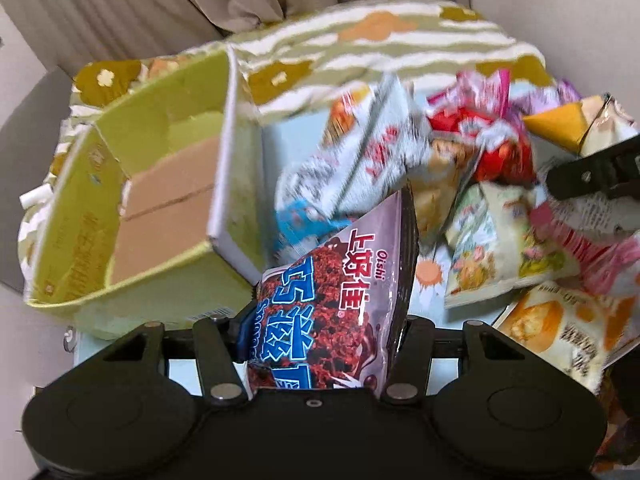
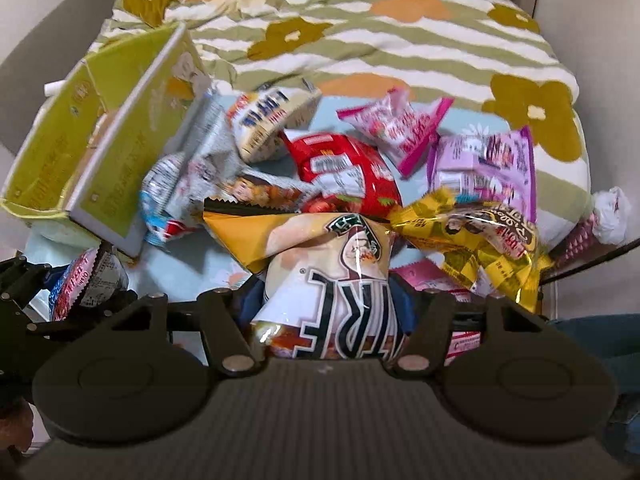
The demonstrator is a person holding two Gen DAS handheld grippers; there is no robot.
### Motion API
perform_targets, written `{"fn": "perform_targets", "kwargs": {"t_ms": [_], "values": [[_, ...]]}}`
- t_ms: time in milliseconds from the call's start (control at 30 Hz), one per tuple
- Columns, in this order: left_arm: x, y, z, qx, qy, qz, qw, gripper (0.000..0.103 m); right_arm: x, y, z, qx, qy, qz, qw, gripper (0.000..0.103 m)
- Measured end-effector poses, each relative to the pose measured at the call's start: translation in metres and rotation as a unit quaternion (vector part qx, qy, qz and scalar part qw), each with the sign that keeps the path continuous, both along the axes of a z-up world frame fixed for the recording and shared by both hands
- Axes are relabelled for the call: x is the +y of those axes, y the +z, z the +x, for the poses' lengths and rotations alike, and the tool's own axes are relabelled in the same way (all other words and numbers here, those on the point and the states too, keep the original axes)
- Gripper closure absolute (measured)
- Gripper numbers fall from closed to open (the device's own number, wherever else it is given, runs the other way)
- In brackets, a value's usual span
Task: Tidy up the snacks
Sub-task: 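Carry both bags over the yellow-green box and open both tools to drop them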
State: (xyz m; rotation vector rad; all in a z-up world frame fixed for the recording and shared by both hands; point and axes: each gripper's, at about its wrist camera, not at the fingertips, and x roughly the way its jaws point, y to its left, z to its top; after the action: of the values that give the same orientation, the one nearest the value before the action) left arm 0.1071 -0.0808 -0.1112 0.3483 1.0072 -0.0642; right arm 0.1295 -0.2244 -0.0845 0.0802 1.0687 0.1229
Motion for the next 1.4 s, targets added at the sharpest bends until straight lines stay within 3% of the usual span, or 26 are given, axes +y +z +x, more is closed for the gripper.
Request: {"fn": "perform_targets", "kwargs": {"t_ms": [200, 400, 633, 867, 1133, 1400], "values": [[0.009, 0.042, -0.014, -0.039, 0.022, -0.014, 0.9989, 0.044, 0.010, 0.035, -0.005, -0.040, 0.021, 0.011, 0.999, 0.025], [0.022, 0.071, -0.014, -0.084, 0.057, -0.001, 0.9948, 0.044, 0.026, 0.060, 0.004, -0.075, 0.056, 0.026, 0.995, 0.025], [0.052, 0.100, 0.012, -0.131, 0.091, 0.009, 0.9872, 0.044, 0.064, 0.087, 0.034, -0.112, 0.099, 0.040, 0.988, 0.025], [0.105, 0.127, 0.062, -0.174, 0.084, 0.012, 0.9810, 0.044, 0.118, 0.114, 0.077, -0.150, 0.098, 0.059, 0.982, 0.026], [0.175, 0.129, 0.143, -0.171, 0.044, -0.009, 0.9842, 0.044, 0.192, 0.127, 0.145, -0.159, 0.049, 0.058, 0.984, 0.026], [0.212, 0.091, 0.230, -0.129, -0.004, -0.027, 0.9913, 0.043, 0.241, 0.099, 0.211, -0.121, -0.014, 0.055, 0.991, 0.025]]}}
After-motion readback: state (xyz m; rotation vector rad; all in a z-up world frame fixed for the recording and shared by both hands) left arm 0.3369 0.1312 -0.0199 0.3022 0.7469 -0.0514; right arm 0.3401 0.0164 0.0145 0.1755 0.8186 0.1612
